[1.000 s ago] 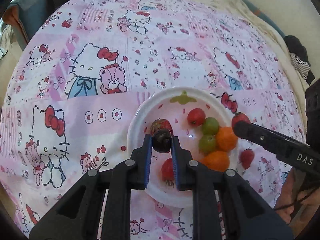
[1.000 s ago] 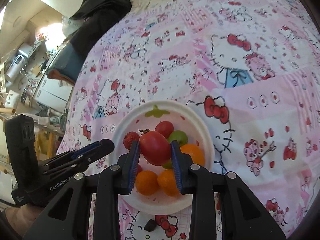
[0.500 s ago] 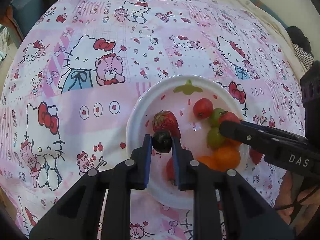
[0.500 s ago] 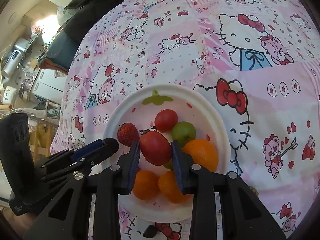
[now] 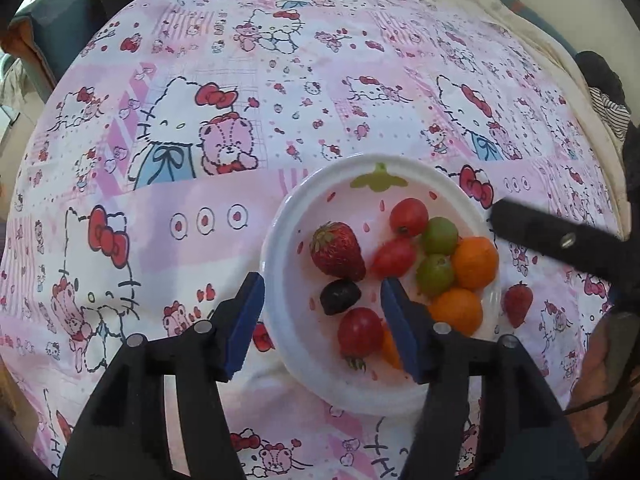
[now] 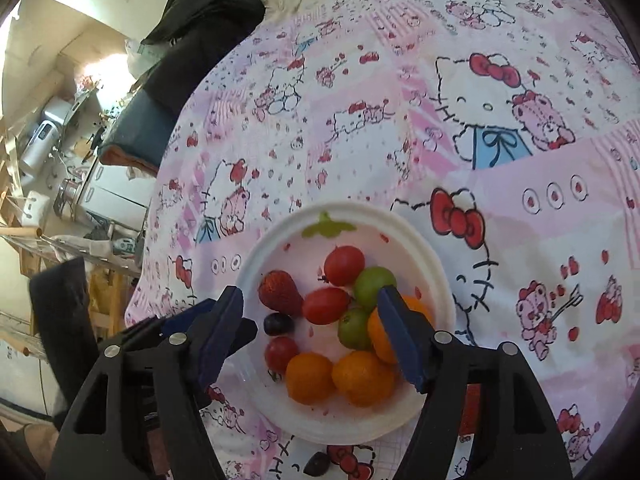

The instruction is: Organize fruits

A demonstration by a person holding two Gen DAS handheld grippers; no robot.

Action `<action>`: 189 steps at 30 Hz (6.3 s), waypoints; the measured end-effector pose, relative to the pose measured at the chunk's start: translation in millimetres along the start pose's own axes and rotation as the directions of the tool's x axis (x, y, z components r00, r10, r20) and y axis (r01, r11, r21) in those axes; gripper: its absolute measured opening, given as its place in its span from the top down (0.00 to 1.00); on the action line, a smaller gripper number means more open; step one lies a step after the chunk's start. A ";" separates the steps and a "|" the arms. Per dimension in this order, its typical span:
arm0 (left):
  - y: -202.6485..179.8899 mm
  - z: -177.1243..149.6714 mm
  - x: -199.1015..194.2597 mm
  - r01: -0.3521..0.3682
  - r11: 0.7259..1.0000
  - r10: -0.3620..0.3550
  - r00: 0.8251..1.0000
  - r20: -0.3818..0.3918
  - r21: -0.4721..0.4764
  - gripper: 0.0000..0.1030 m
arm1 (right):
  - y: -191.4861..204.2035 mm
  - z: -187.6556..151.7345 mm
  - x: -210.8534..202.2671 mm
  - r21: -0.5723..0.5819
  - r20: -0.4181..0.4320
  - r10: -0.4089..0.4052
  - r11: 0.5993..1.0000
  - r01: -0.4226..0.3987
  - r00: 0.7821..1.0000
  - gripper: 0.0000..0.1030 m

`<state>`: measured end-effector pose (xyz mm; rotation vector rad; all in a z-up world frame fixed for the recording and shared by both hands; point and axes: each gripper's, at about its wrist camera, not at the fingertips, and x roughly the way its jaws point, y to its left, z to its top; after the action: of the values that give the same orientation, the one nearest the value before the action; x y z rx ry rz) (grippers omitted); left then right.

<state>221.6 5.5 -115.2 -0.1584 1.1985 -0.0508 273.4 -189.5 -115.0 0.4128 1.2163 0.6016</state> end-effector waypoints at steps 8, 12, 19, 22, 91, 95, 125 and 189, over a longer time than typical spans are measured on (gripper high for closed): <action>2.0 1.7 -15.5 -0.002 1.000 0.003 0.999 0.038 -0.024 0.45 | -0.1 4.1 -24.3 -0.005 0.064 -0.038 0.999 0.038 0.997 0.30; -1.0 0.2 -33.5 -0.001 1.000 0.002 0.995 0.095 -0.008 0.42 | -1.7 2.0 -42.3 0.009 0.093 -0.029 1.000 0.028 0.995 0.30; 1.0 -6.4 -56.6 0.010 0.999 -0.005 0.991 0.131 -0.031 0.38 | 4.7 -3.8 -68.9 -0.007 0.135 -0.053 0.998 0.055 0.989 0.30; 1.2 -11.5 -65.6 0.007 1.000 -0.004 0.988 0.152 -0.016 0.30 | 9.5 -8.6 -78.4 -0.022 0.148 -0.066 0.997 0.070 0.987 0.30; -22.0 -89.1 -48.7 0.050 0.999 -0.050 0.999 0.016 -0.013 0.86 | -75.5 -67.9 -54.0 0.226 -0.090 -0.213 0.947 0.228 0.973 0.48; -12.5 -89.7 -51.6 0.045 0.998 -0.044 0.999 0.028 -0.040 0.86 | -75.4 -62.9 -32.4 0.211 -0.123 -0.237 0.943 0.259 0.964 0.56; 20.3 -59.0 -73.3 -0.048 0.993 0.064 0.987 0.150 -0.103 0.86 | -22.9 -50.5 -95.5 0.085 0.139 -0.181 0.982 0.171 0.974 0.68; 9.1 -59.3 -124.3 -0.051 0.998 0.061 0.932 0.358 -0.037 0.31 | 50.7 -86.7 -105.2 -0.119 0.303 -0.174 0.969 0.218 0.937 0.04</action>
<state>120.8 24.1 -22.8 -0.1501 0.8372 0.0437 156.9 -218.4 -33.0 0.2375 0.9099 0.4384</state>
